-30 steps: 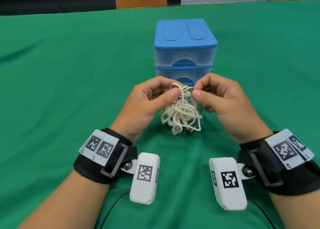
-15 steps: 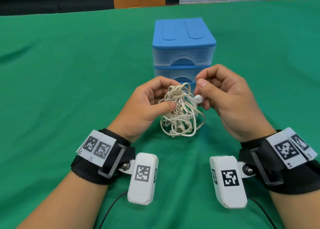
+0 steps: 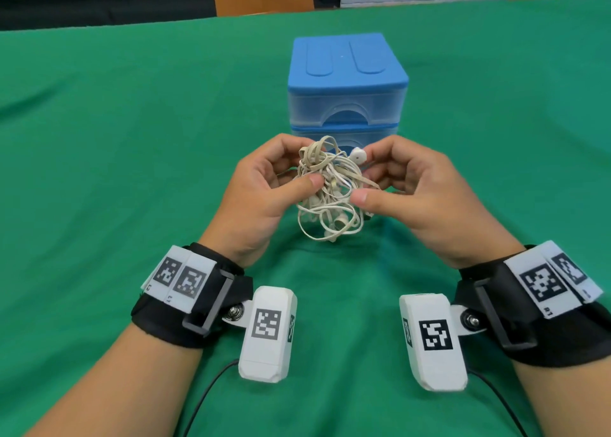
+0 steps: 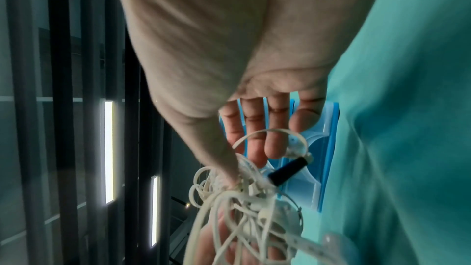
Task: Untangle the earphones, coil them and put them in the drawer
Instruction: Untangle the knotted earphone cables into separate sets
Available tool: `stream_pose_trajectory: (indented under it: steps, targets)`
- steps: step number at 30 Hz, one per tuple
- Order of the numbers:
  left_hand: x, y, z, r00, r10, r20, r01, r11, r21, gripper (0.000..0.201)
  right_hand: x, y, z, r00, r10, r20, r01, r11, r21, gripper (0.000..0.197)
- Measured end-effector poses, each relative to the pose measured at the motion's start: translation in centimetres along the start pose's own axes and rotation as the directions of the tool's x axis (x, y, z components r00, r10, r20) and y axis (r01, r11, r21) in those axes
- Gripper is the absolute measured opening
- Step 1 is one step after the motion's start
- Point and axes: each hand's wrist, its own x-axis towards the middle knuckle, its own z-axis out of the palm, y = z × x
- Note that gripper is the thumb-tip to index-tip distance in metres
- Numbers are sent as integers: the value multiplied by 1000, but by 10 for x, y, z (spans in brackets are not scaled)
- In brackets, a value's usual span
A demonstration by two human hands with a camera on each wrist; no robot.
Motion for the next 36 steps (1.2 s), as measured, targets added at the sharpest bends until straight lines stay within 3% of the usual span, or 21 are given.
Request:
stream_pose_trajectory:
  steps: [5, 16, 27, 36]
  targets:
    - [0, 1, 0, 995, -96, -21, 95, 995, -42, 29, 2, 1, -3, 990, 52, -133, -49, 999, 22, 12]
    - [-1, -2, 5, 981, -187, 56, 188, 982, -24, 25, 4, 1, -4, 982, 26, -189, -10, 996, 84, 17]
    - [-4, 0, 4, 983, -181, 11, 181, 982, -56, 42, -2, 0, -3, 990, -60, -131, 37, 984, -174, 11]
    - [-6, 1, 9, 992, -129, 4, 129, 991, -31, 48, -4, -1, 2, 994, -34, -102, 0, 946, -323, 9]
